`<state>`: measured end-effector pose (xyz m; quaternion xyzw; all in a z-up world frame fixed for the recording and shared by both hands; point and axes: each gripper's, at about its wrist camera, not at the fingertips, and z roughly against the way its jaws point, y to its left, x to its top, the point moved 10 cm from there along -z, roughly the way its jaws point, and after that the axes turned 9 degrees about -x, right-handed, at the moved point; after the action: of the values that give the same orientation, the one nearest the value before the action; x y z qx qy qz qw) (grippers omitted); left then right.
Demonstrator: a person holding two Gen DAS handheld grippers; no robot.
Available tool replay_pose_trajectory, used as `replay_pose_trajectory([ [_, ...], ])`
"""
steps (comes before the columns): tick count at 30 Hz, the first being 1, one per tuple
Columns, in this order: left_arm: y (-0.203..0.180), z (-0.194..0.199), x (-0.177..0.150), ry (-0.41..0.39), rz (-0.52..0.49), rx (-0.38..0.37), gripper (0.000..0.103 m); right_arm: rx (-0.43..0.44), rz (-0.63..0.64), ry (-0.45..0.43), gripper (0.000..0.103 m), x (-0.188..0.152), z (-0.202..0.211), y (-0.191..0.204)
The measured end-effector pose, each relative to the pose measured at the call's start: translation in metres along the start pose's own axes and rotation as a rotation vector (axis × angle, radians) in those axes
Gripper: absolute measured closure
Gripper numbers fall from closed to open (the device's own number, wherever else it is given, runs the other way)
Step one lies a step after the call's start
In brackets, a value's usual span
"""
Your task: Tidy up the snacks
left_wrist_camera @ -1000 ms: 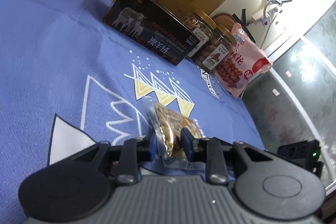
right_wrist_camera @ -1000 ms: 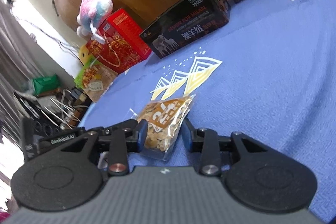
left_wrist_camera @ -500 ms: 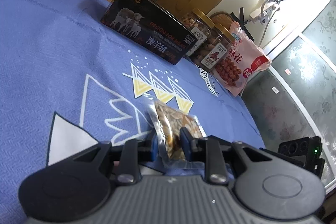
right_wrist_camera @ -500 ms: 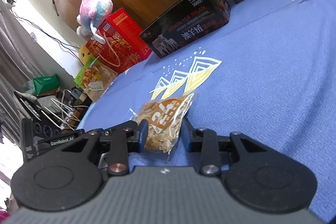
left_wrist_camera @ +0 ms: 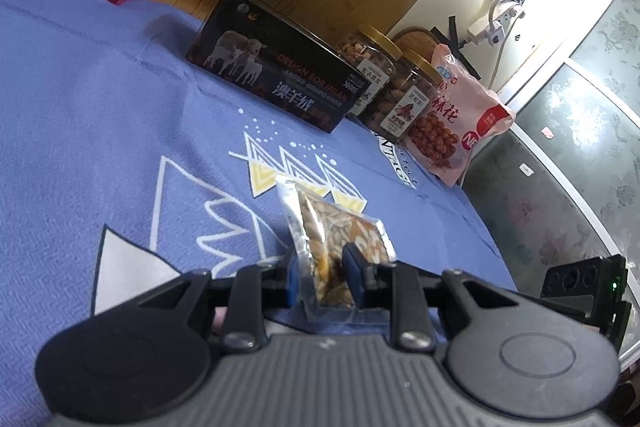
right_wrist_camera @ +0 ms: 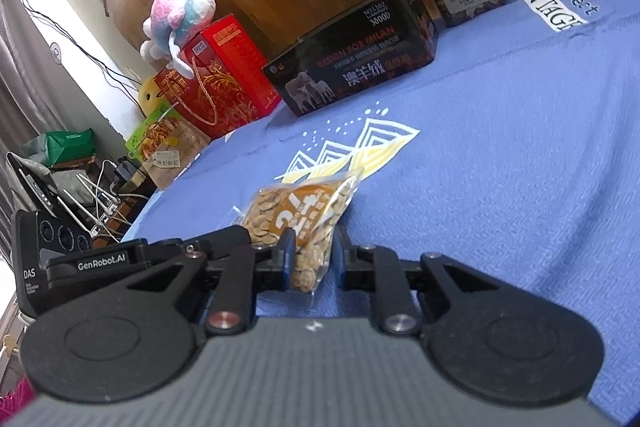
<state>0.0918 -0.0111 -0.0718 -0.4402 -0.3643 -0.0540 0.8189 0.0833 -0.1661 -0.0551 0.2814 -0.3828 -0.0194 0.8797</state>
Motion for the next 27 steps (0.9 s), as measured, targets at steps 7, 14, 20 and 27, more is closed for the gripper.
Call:
replay_pose_trajectory([
  [7, -0.021, 0.004, 0.029, -0.026, -0.087, 0.015, 0.080, 0.014, 0.004, -0.044, 0.081, 0.026, 0.004, 0.010],
  [14, -0.039, -0.013, 0.103, -0.062, -0.182, 0.025, 0.080, 0.007, 0.071, -0.145, 0.081, 0.099, -0.009, 0.028],
  [20, -0.033, -0.047, 0.172, -0.102, -0.226, 0.056, 0.079, -0.018, 0.088, -0.205, 0.081, 0.159, -0.044, 0.027],
  [27, 0.008, -0.099, 0.231, -0.072, -0.184, 0.089, 0.077, -0.098, 0.122, -0.225, 0.079, 0.209, -0.105, 0.014],
])
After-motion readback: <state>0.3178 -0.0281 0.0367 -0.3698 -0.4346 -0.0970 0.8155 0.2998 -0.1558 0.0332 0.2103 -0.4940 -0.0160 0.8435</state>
